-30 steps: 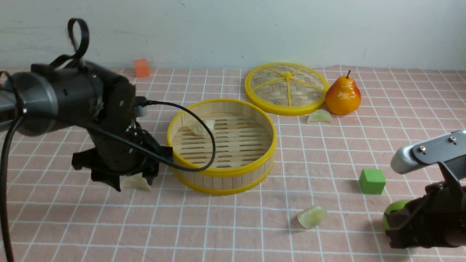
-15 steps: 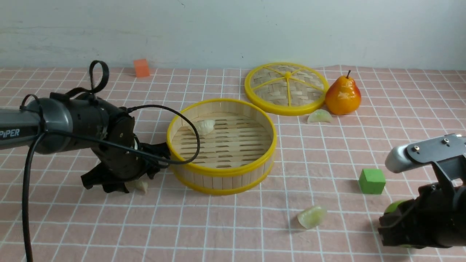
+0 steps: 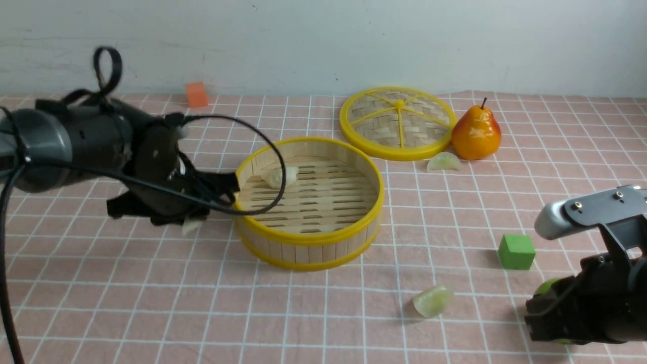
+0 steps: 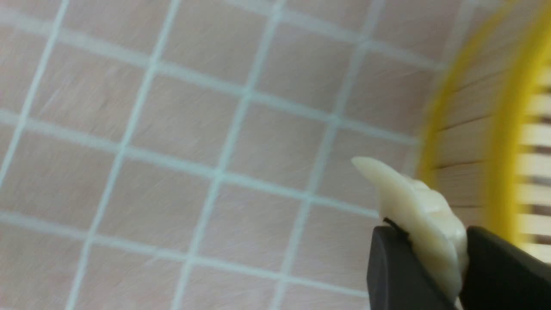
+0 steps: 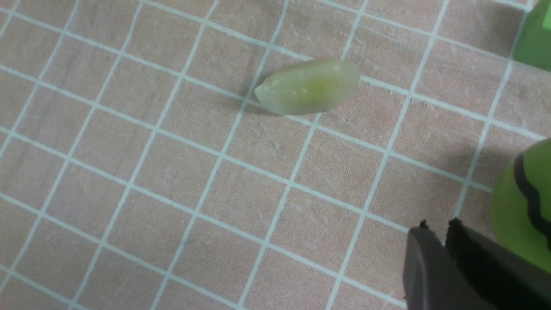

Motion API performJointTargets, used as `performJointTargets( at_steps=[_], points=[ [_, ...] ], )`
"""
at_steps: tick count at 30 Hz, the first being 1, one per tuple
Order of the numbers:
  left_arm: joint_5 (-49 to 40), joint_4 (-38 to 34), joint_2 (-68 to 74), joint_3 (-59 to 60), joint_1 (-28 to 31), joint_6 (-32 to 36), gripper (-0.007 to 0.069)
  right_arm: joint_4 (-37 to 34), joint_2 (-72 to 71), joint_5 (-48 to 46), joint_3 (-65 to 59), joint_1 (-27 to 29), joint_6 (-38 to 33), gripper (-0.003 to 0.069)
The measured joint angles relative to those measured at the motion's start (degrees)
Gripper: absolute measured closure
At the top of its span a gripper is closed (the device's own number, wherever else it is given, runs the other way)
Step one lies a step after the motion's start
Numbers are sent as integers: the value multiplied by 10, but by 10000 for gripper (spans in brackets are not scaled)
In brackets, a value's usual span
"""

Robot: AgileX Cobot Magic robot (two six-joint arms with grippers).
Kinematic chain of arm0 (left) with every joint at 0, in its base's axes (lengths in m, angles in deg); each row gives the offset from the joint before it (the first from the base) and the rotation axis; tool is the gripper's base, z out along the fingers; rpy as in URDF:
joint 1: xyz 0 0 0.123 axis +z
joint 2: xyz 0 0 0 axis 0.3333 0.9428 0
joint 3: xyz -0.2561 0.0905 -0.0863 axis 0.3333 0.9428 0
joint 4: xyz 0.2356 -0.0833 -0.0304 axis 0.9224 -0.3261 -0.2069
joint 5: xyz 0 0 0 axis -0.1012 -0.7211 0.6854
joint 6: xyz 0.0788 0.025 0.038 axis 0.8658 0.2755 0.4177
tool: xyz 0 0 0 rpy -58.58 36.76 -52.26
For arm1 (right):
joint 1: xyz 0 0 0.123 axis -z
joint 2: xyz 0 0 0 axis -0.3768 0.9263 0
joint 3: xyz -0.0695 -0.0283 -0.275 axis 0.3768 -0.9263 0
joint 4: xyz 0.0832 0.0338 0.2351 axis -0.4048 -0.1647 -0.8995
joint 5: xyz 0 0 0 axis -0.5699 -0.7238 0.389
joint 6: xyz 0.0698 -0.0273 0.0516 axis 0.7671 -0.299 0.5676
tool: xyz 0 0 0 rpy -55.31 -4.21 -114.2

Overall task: Put the dumplings into the steamer on the table with the pink tablecloth.
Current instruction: 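Place the dumpling into the bamboo steamer basket with the left gripper, then reach for and grasp a dumpling lying on the table beside the steamer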

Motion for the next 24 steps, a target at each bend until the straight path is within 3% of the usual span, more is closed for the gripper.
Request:
performJointTargets(
  at_steps=[6, 13, 15, 20, 24],
  points=[
    [-1, -96, 27, -108, -59, 211, 447, -17, 27, 1, 0, 0, -1, 579],
    [-85, -105, 168, -203, -62, 255, 437, -31, 35, -8, 0, 0, -2, 574],
    [-102, -105, 189, -220, -62, 260, 384, -32, 35, -8, 0, 0, -2, 574],
    [-158, -105, 200, -263, -63, 265, 143, -33, 38, -49, 14, 0, -15, 567],
    [-212, -105, 158, -297, -63, 265, 90, -33, 65, -88, 68, 1, -17, 546]
  ],
)
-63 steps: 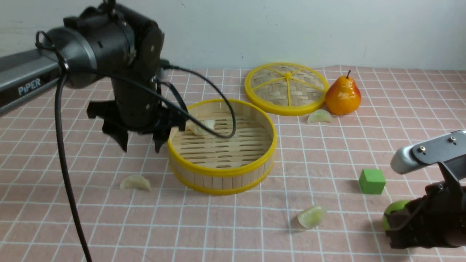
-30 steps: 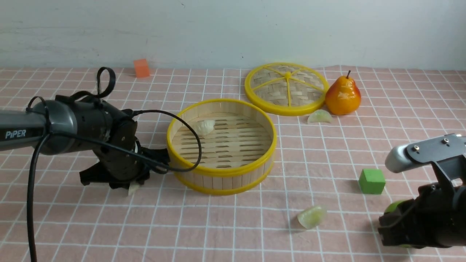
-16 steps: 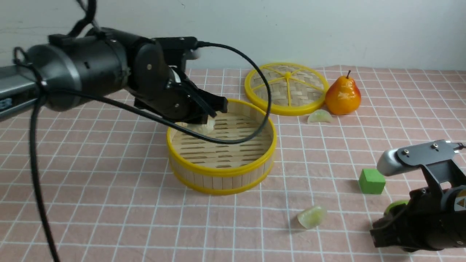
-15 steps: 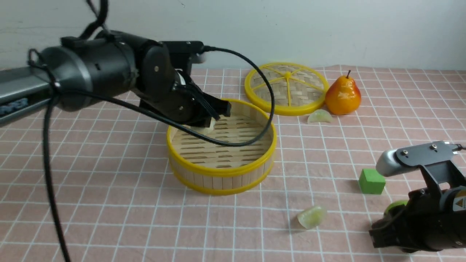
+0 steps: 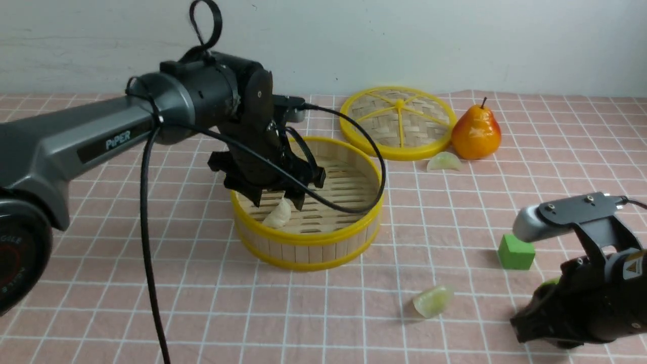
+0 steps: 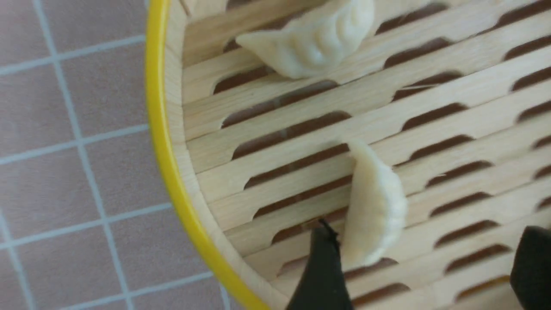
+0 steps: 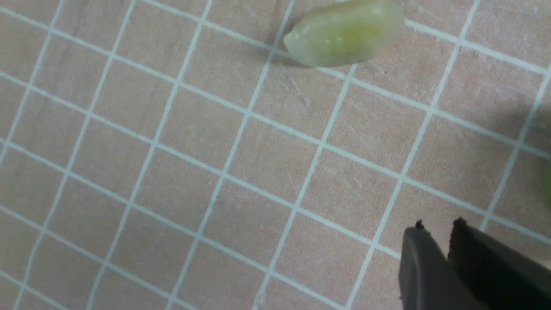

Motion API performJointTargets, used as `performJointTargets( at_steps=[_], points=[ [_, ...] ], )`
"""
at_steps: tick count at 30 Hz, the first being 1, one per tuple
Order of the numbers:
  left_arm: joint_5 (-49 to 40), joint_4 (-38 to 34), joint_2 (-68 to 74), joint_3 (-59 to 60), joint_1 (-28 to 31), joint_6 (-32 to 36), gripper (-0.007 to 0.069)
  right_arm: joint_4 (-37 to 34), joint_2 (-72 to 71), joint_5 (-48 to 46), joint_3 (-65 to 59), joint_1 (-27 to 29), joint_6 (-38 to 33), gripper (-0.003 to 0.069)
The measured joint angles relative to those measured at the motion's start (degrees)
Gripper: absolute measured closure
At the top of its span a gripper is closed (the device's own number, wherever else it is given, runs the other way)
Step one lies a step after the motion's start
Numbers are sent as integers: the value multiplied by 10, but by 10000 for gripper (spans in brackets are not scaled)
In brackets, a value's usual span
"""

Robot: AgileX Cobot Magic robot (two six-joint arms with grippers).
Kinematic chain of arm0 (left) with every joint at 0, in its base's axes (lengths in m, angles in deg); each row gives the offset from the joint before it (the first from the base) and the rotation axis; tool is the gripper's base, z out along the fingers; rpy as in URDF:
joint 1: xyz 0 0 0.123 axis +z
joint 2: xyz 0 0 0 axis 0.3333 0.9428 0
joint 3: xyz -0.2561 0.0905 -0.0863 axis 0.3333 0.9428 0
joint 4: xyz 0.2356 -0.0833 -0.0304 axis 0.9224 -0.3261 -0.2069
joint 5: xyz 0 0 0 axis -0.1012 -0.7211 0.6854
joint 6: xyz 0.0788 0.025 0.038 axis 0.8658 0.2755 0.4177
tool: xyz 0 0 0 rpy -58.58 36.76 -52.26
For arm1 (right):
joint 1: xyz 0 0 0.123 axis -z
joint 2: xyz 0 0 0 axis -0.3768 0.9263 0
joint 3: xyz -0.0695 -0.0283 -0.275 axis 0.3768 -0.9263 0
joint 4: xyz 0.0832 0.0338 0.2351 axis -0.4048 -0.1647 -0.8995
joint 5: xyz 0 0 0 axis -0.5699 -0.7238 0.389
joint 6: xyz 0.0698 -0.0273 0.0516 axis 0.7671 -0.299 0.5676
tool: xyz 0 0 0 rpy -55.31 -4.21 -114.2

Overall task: Put the dumplings into the steamer on the table with the pink tablecloth.
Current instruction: 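Reach for and grasp a dumpling lying on the table beside the steamer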

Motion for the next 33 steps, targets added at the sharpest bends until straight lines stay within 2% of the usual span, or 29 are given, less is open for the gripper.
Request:
performJointTargets(
  at_steps=[2, 4, 6, 7, 8, 10, 11, 14, 15, 17, 19, 25, 31, 33],
  points=[
    [-10, 0, -22, -6, 0, 0, 102, 0, 13, -2, 19, 3, 1, 534],
    [-36, -5, -85, -10, 0, 1, 163, -1, 58, 3, 72, 18, 3, 484],
    [-77, -16, -145, -7, 0, 3, 256, -2, 110, 18, 128, 39, 0, 422],
    [-80, -17, -155, -6, 0, 5, 265, -2, 122, 20, 134, 42, -3, 408],
    [-104, -21, -192, 13, 0, 13, 347, -1, 172, 30, 182, 59, -14, 351],
    [-116, -24, -243, 53, 0, 23, 442, 0, 228, 38, 241, 78, -31, 293],
    [-115, -26, -274, 93, 0, 27, 513, 0, 273, 38, 293, 88, -34, 256],
    [-99, -26, -324, 149, 0, 30, 598, 0, 331, 27, 366, 99, -34, 222],
    [-81, -24, -367, 206, 0, 31, 638, 2, 382, 0, 444, 105, -34, 204],
    [-74, -23, -389, 237, 0, 31, 638, 4, 426, -22, 498, 107, -35, 196],
    [-69, -12, -436, 321, 0, 34, 638, 16, 505, -71, 622, 107, -48, 191],
    [-55, 54, -500, 463, 0, 38, 638, 74, 645, -104, 813, 107, -50, 190],
    [-24, 88, -528, 538, 0, 44, 638, 92, 718, -107, 889, 107, -50, 189],
    [17, 98, -529, 553, 0, 46, 638, 77, 729, -105, 895, 105, -50, 190]
  ],
)
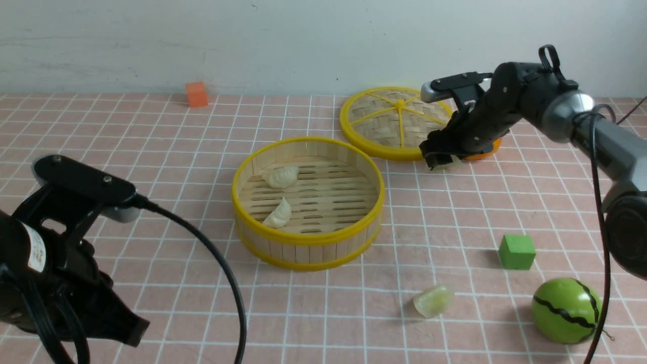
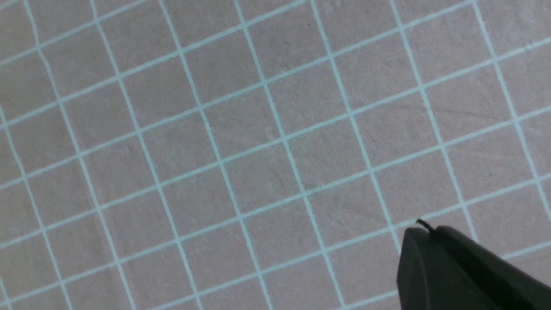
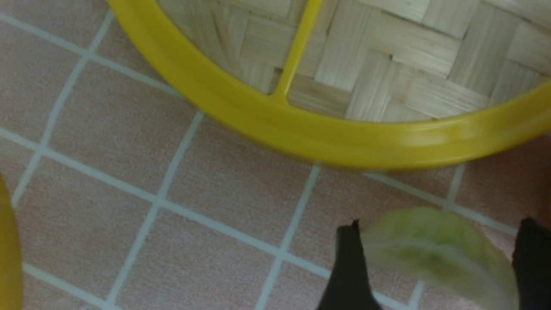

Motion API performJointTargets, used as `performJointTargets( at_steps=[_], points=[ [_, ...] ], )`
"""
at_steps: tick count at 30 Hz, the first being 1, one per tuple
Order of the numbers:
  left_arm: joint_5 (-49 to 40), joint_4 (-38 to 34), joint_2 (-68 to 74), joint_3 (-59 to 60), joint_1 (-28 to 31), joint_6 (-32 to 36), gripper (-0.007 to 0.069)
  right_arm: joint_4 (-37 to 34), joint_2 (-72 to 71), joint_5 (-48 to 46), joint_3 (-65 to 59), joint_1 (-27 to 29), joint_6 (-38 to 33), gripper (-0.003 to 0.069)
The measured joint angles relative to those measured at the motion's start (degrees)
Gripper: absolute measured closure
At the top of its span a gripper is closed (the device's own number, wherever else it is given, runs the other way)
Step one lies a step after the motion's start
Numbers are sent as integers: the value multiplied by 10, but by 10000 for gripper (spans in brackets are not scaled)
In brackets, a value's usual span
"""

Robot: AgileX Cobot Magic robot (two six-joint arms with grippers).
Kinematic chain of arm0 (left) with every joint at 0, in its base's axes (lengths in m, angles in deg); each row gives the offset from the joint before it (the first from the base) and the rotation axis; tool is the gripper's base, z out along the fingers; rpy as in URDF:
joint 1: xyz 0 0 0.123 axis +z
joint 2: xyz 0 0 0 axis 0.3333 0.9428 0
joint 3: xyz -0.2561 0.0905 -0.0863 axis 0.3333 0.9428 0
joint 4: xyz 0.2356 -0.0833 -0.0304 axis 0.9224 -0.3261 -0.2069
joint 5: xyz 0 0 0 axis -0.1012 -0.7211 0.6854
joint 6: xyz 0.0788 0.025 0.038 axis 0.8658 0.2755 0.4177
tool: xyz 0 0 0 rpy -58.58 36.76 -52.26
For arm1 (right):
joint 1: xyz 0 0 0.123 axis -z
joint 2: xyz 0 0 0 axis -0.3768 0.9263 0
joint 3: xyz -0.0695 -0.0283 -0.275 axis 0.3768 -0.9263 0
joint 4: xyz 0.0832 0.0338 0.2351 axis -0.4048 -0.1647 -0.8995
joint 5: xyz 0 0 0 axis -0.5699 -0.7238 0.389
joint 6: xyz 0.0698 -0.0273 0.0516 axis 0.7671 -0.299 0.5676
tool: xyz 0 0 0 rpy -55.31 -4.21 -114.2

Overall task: Put the dumplings into the steamer on the table with the pink tablecloth.
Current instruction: 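Reach for and grasp a dumpling lying on the table beside the steamer, then place the dumpling in the bamboo steamer basket with the right gripper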

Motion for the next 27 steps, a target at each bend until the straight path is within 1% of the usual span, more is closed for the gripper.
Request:
performJointTargets(
  at_steps=[2, 3, 4, 7, 8, 10, 14, 20, 27],
  points=[
    [35, 3, 0, 5, 0, 1, 638, -7, 2, -4, 2, 0, -10, 212],
    [38, 3, 0, 5, 0, 1, 638, -8, 2, -4, 2, 0, -11, 216],
    [59, 6, 0, 5, 0, 1, 638, -14, 2, -7, 3, 2, -25, 272],
    [79, 10, 0, 5, 0, 1, 638, -33, 6, -29, 2, 3, -44, 438],
    [80, 10, 0, 5, 0, 1, 638, -34, 6, -31, 2, 3, -46, 450],
    [83, 12, 0, 5, 0, 1, 638, -41, 6, -36, 2, 3, -50, 536],
    [84, 12, 0, 5, 0, 1, 638, -42, 4, -42, 2, 4, -53, 532],
    [84, 12, 0, 5, 0, 1, 638, -43, -16, -85, 1, 4, -76, 532],
    [84, 12, 0, 5, 0, -10, 638, -53, -104, -120, 1, 1, -100, 534]
  ],
)
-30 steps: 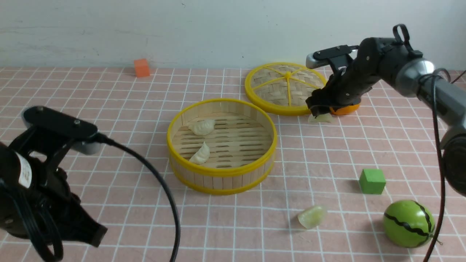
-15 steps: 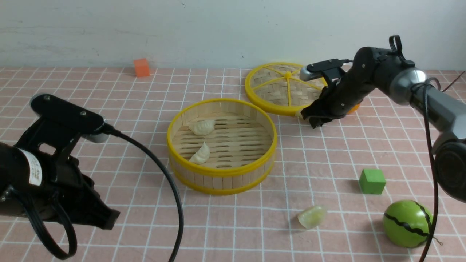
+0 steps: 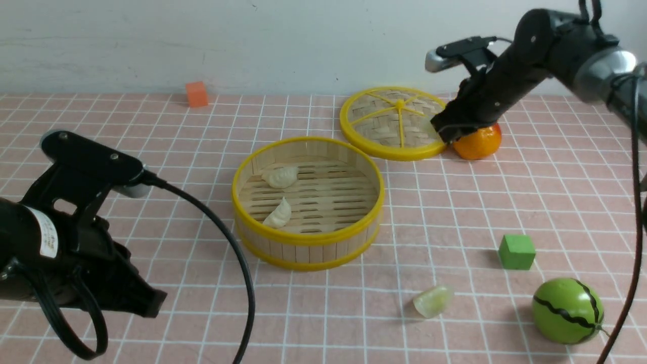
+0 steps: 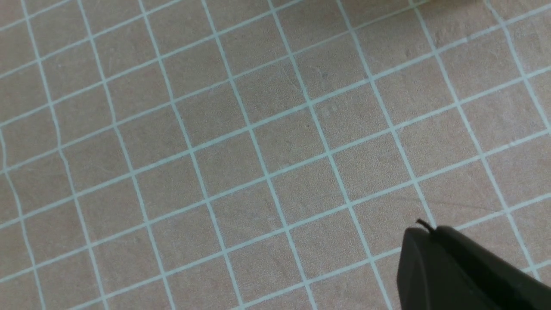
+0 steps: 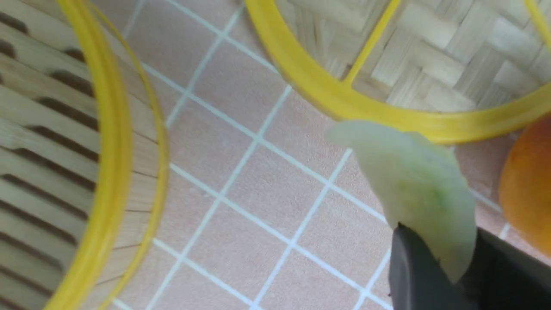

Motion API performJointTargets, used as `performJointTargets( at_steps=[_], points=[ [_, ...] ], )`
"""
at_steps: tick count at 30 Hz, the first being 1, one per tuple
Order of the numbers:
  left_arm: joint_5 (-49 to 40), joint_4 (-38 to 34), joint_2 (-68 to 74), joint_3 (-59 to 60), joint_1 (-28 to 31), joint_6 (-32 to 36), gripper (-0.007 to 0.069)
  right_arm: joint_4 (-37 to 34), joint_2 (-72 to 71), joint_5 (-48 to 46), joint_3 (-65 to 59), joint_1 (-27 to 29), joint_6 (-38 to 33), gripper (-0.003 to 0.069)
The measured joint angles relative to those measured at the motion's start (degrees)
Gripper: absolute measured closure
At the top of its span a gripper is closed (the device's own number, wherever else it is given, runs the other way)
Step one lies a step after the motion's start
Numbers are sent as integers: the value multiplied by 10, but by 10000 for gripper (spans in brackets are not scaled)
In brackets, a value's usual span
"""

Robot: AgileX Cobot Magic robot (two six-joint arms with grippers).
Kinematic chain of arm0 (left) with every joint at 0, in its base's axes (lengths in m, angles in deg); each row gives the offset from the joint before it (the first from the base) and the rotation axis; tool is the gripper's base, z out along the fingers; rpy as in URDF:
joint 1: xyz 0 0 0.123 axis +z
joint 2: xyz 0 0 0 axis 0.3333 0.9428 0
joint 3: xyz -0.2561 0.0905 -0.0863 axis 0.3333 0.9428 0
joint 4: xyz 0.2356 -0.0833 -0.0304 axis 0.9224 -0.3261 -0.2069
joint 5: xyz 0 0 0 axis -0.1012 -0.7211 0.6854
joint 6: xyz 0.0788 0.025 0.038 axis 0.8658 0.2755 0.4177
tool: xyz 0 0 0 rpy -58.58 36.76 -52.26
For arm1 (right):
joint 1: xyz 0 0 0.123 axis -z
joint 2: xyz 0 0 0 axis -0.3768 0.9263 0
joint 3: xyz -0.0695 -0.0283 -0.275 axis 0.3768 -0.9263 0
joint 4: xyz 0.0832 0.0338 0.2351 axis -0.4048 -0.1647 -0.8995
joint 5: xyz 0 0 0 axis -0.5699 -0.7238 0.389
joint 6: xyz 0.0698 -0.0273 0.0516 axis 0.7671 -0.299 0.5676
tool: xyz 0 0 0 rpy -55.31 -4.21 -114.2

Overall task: Put the dumplings into the steamer on the table with the pink tablecloth.
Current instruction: 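Place the dumpling in the bamboo steamer basket with the right gripper, then reach for and grasp a dumpling lying on the table beside the steamer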

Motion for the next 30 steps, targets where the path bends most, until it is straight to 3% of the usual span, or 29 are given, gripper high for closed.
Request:
performJointTargets(
  at_steps=[4, 9, 16, 22, 23, 26, 30],
  points=[
    [1, 0, 0, 0, 0, -1, 638, -40, -32, -20, 0, -21, -20, 534],
    [2, -7, 0, 0, 0, -27, 638, -105, -32, -29, 1, -86, -52, 536],
    [2, -35, 0, 0, 0, -46, 638, -58, 50, 26, 1, -146, -55, 534],
    [1, -47, 0, 0, 0, -46, 638, -42, 68, 44, -1, -156, -30, 270],
    [1, -47, 0, 0, 0, -46, 638, -42, 67, 43, -1, -156, -29, 259],
    [-8, -47, 0, 0, 0, -46, 638, -31, 15, -7, -2, -157, -27, 96],
    [-24, -49, 0, 0, 0, -46, 638, -7, -72, -50, -17, -153, -20, 43]
  ],
)
